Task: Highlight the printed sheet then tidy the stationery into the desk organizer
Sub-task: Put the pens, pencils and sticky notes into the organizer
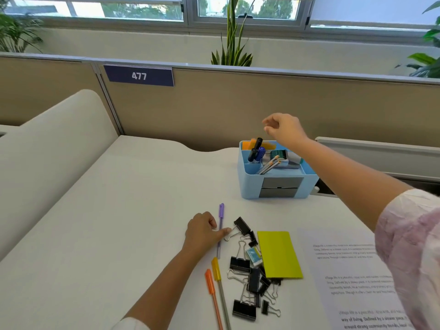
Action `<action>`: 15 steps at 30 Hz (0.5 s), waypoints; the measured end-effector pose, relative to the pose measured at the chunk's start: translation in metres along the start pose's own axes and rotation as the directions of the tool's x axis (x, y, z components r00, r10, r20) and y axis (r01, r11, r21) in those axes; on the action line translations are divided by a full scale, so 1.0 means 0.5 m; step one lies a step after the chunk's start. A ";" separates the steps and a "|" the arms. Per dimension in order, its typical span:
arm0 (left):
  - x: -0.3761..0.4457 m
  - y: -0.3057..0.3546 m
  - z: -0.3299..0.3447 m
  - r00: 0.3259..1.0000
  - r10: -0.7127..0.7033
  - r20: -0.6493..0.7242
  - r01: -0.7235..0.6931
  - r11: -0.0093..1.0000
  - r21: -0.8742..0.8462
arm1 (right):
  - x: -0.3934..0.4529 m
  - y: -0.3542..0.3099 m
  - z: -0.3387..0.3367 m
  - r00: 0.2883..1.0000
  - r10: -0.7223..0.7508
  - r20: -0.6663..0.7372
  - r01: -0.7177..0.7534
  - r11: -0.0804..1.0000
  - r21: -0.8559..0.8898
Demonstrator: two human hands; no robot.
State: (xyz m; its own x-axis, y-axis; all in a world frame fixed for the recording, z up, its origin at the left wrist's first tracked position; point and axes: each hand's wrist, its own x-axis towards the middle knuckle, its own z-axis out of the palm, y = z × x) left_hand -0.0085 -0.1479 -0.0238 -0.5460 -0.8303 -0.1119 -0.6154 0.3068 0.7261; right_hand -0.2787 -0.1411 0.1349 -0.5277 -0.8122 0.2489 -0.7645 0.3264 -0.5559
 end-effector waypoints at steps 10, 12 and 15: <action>-0.020 -0.014 0.003 0.994 0.095 -0.060 -0.098 0.994 -0.040 | -0.219 -0.054 -0.011 0.790 -0.448 -0.419 0.432 0.891 -0.138; -0.030 -0.015 0.007 0.989 0.109 -0.104 -0.115 0.992 -0.048 | -0.284 -0.039 0.004 0.827 -0.448 -0.340 0.434 0.893 -0.121; -0.042 -0.017 0.010 0.980 0.135 -0.144 -0.146 0.987 -0.065 | -0.369 0.003 0.032 0.949 -0.315 -0.027 0.314 0.949 -0.037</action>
State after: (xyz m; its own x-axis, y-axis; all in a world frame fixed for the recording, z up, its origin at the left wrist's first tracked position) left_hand 0.0051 -0.1307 -0.0309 -0.5367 -0.8394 0.0858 -0.4909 0.3934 0.7773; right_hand -0.1766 0.0017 0.0752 -0.2694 -0.8602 0.4329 -0.9048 0.0722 -0.4197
